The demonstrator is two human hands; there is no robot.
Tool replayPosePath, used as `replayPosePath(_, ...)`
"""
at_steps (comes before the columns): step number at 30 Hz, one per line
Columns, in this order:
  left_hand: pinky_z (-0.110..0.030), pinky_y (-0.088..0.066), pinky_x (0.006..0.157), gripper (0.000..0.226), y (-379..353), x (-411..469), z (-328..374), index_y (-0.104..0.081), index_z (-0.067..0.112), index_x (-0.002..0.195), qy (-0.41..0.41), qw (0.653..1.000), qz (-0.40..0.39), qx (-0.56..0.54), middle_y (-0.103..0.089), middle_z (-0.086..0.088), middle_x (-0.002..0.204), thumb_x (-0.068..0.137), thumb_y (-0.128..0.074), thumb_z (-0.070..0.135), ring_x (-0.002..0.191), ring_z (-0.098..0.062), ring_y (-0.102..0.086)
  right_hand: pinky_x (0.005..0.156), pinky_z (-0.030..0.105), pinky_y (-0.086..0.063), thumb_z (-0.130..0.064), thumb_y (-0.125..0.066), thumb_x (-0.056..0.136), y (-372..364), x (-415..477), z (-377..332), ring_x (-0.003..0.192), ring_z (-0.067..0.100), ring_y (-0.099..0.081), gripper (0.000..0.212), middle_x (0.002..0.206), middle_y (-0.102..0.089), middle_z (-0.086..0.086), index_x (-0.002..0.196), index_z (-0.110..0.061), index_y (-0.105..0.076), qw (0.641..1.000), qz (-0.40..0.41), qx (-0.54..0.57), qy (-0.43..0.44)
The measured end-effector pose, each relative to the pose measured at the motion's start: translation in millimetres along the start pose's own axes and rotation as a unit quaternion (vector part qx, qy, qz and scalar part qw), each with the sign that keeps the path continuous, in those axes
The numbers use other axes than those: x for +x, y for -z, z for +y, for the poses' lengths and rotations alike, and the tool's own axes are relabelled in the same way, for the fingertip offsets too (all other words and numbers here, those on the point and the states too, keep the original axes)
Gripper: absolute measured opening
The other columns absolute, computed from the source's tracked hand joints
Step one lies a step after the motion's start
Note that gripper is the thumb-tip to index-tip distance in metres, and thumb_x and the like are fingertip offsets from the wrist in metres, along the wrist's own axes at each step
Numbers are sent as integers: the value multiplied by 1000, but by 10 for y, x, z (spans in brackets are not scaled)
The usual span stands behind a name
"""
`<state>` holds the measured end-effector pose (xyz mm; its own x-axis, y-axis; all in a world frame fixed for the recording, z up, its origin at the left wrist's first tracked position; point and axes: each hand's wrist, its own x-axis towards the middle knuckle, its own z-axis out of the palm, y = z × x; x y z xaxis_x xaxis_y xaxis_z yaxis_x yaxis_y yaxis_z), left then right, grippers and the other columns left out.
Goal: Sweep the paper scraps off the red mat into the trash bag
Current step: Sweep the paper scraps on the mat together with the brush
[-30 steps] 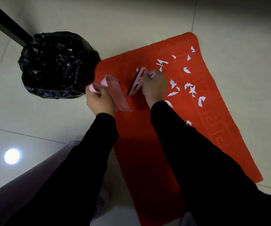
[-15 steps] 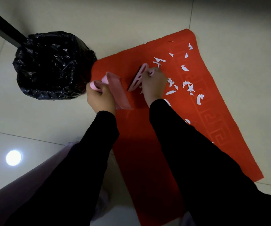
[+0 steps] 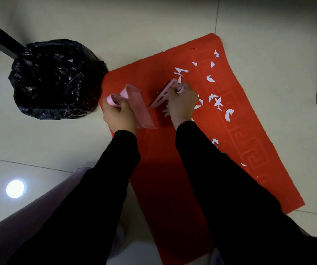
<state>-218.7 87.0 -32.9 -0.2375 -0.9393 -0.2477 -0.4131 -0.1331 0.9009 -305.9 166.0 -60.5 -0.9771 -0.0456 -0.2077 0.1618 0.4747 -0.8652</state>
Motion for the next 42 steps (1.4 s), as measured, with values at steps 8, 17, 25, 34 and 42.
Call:
replayPosePath(8,-1,-36,50,20,-17,-40,17,-55,4,92,-9,1000,-3,9,-44,10,61,98,-39,15,48,13,-48,43,15,-42,-7,-53,87,185,63,136,53,16,-54,16,60,-55,3,71,-7,-53,998,0,-38,-41)
replayPosePath(17,0,-36,51,23,-20,-34,8,-56,2,95,-7,1000,0,10,-45,10,63,98,-38,16,49,17,-47,57,23,-42,-10,-54,90,-4,20,-91,69,21,-60,15,84,-67,13,91,2,-62,996,-58,-53,45)
replayPosePath(25,0,-38,51,31,16,14,21,-57,-5,106,-4,1000,0,17,-49,10,64,98,-37,18,54,4,-50,52,24,-47,-9,-52,91,99,90,106,66,20,-59,16,73,-57,3,94,3,-62,998,-40,-40,-24)
replayPosePath(34,0,-37,51,30,36,15,3,-56,-5,104,-3,1000,10,22,-45,10,64,98,-37,18,53,4,-45,58,23,-42,-10,-53,90,-69,-36,-94,71,23,-62,15,84,-68,14,90,2,-63,995,-61,-58,48)
replayPosePath(42,-2,-37,54,16,53,71,-38,-50,10,86,-16,999,14,25,-46,9,63,97,-39,15,56,2,-47,50,15,-42,-2,-50,88,13,40,70,57,12,-49,26,63,-49,-2,64,-13,-50,998,-33,-51,-12)
